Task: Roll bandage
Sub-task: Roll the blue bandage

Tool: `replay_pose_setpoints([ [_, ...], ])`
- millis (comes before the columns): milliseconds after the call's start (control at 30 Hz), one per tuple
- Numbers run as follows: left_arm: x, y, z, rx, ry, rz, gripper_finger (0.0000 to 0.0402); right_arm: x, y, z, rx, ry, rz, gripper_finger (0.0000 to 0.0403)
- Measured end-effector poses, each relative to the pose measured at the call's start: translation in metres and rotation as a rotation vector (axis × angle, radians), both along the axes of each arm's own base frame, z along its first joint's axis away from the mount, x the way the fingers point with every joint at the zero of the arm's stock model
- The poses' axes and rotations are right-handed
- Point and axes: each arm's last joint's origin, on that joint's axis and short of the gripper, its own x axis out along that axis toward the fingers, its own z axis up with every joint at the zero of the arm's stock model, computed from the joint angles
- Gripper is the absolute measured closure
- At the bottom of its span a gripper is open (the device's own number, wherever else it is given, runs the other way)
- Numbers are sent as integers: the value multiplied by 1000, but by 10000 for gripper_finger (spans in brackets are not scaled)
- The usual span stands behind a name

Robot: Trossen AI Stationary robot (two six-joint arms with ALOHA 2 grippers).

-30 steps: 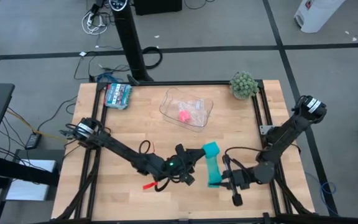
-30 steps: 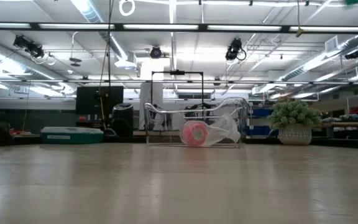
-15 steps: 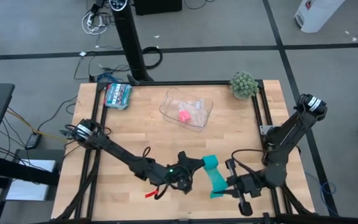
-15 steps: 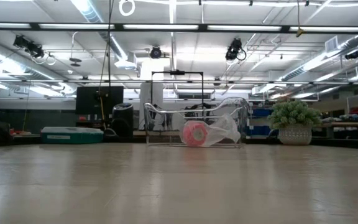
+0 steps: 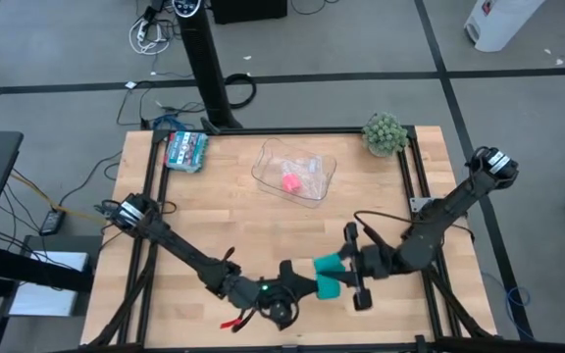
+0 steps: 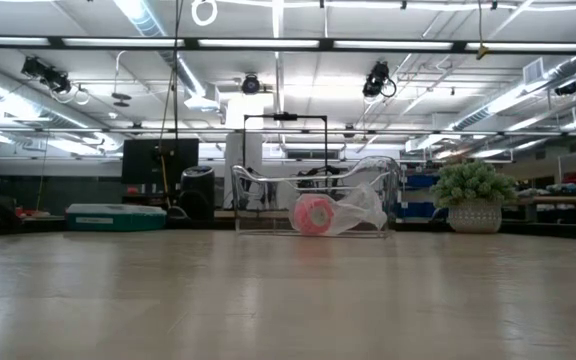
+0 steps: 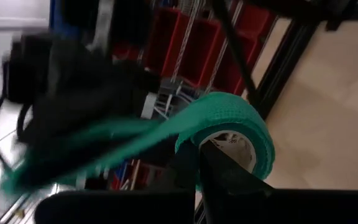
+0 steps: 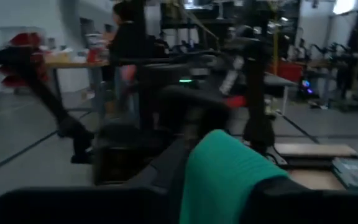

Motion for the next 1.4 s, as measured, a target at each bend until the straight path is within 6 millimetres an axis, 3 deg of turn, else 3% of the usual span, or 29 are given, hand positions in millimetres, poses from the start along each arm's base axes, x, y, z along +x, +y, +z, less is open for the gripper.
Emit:
replay_pose_setpoints([
  [267, -17, -23, 3, 11, -19, 20, 392, 10, -13, -6, 62, 57, -48, 209],
  [433, -27, -35, 3, 8, -17, 50, 390, 11, -18, -12, 34, 105, -170, 182],
  [800, -42, -44, 22, -75, -121, 70, 390, 19, -40, -38, -36, 324, -246, 185],
  [967, -49, -46, 33, -133, -169, 101, 390, 14, -28, -38, -152, 330, -166, 189],
  [1400, -47, -38, 39, -168, -209, 174, 390, 2, -13, -52, -159, 277, 30, 200],
])
